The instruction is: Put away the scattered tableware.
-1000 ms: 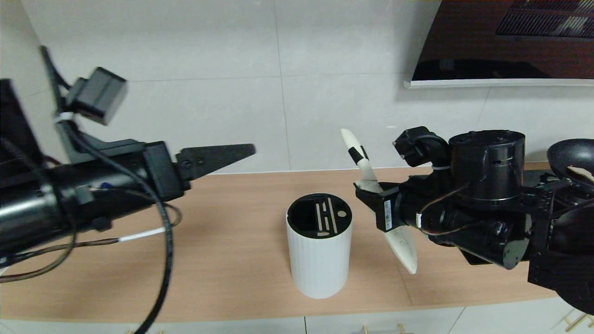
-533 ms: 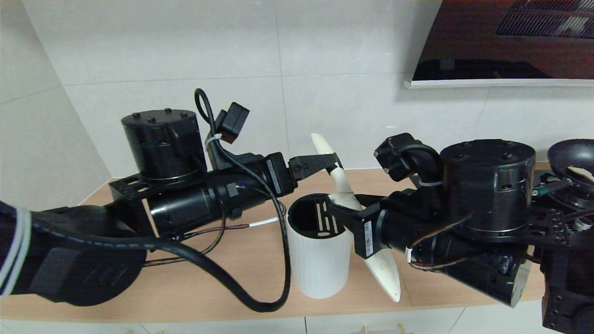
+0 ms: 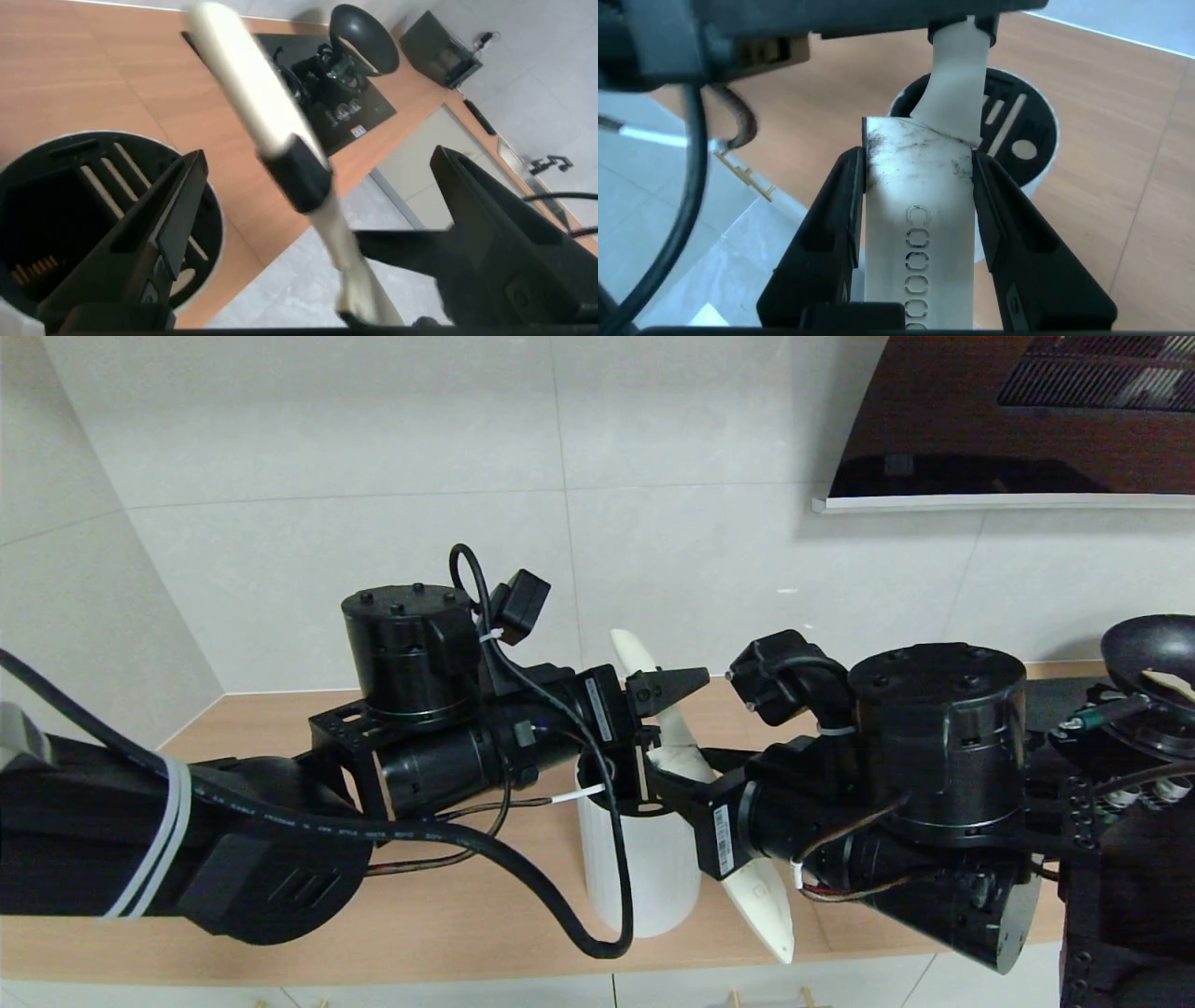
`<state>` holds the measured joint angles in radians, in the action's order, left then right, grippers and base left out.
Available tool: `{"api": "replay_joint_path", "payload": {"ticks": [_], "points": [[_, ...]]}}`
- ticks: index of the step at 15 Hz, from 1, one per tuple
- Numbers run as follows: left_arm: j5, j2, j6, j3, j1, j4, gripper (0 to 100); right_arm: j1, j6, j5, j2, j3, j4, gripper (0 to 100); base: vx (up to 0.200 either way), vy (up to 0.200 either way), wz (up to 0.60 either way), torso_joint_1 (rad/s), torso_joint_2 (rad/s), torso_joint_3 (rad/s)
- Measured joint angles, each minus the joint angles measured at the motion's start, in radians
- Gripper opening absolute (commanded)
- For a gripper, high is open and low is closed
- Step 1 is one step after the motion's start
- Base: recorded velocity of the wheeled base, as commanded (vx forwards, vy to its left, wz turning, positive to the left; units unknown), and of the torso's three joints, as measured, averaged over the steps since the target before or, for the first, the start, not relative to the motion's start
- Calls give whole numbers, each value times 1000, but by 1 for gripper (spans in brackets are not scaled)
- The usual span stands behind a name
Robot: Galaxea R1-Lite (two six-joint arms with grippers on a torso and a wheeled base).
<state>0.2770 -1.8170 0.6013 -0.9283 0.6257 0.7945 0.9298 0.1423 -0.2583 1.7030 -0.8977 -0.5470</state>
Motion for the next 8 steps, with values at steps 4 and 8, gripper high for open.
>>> {"api": "replay_joint_path", "payload": {"ticks": [4, 8], "points": [[0, -8, 0, -3, 0, 0, 100, 16, 1, 0, 0, 6, -1, 0, 0, 0, 0, 0, 0, 0], [-1, -16, 0, -10, 0, 0, 0, 25, 2, 1, -1, 10, -1, 0, 0, 0, 0, 0, 0, 0]]}}
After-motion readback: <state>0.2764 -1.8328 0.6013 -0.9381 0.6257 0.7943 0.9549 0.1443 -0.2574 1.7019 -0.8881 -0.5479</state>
